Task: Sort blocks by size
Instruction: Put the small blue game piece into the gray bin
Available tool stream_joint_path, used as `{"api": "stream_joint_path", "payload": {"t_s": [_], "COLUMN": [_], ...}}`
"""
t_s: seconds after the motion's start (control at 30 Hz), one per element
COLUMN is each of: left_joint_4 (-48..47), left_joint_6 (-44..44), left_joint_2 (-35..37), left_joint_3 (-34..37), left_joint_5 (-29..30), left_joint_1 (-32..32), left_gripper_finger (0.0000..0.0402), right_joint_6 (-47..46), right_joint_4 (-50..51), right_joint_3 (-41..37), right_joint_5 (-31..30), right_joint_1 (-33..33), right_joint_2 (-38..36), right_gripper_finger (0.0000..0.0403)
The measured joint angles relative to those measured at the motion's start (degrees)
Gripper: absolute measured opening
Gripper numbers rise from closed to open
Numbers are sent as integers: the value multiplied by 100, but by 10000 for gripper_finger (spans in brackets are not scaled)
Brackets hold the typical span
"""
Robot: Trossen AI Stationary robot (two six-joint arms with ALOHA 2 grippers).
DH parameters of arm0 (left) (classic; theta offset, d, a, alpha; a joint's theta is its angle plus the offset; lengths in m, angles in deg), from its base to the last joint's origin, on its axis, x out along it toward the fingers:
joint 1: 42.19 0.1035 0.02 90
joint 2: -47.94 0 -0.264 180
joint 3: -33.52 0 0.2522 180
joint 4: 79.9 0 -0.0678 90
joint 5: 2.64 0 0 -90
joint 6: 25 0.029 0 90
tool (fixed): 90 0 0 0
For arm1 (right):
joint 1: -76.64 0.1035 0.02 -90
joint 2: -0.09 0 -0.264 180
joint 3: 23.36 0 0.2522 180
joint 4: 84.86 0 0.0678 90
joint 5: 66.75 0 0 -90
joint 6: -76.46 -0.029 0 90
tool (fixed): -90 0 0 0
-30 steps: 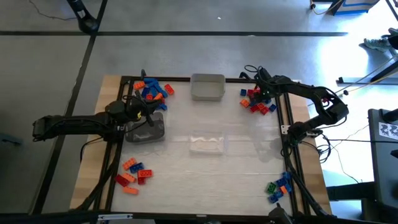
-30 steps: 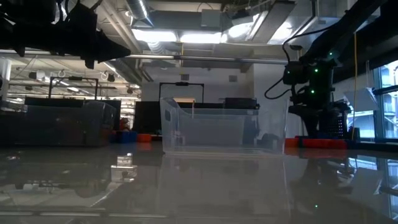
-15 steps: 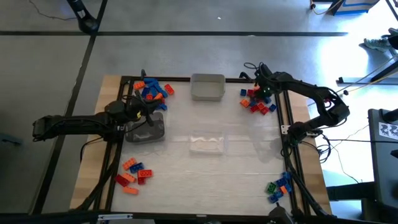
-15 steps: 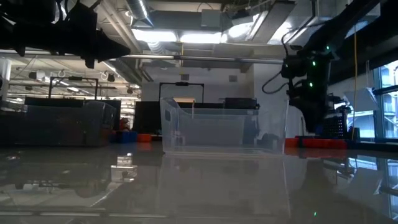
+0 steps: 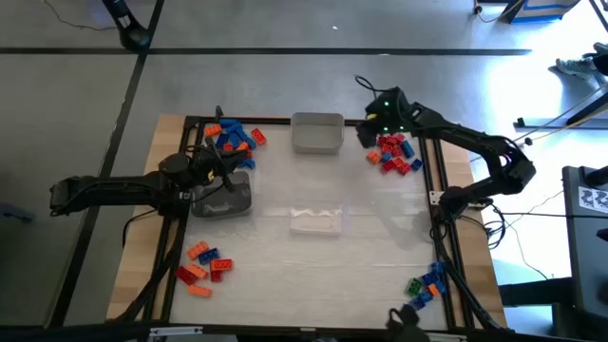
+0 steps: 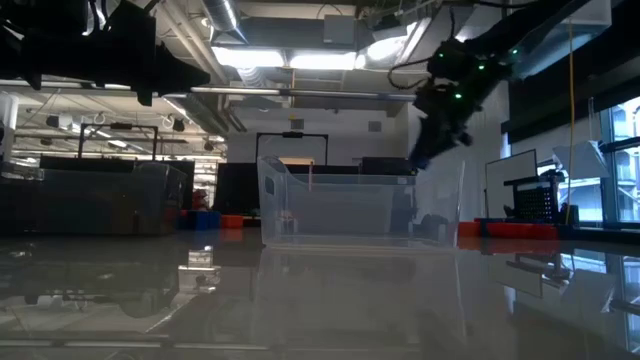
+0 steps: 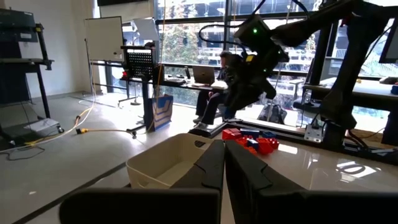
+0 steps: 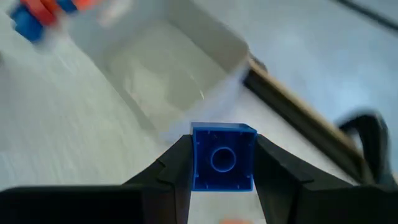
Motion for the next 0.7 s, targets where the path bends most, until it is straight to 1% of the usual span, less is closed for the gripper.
{"api": "stream_joint_path", "payload": {"t_s": [0.17,0.3,0.53,0.63,0.7], "left_joint_4": [2,2,3,3,2], "left_joint_6": [9,11,1,0,0], "left_joint_2": [0,0,0,0,0], "left_joint_3": [0,0,0,0,0], "left_joint_5": [-1,-2,0,0,-2], "left_joint_1": [-1,-1,0,-1,-1], "left_gripper_finger": [4,4,4,4,4], "right_joint_6": [0,99,77,-65,-98], "right_joint_4": [-1124,-1716,-2253,-2330,-2315], "right_joint_3": [2,2,0,0,0], "right_joint_5": [62,79,59,23,17], "right_joint_1": [298,462,625,622,609], "right_joint_2": [497,901,1422,1523,1532], "right_gripper_finger": [138,138,141,154,171]}}
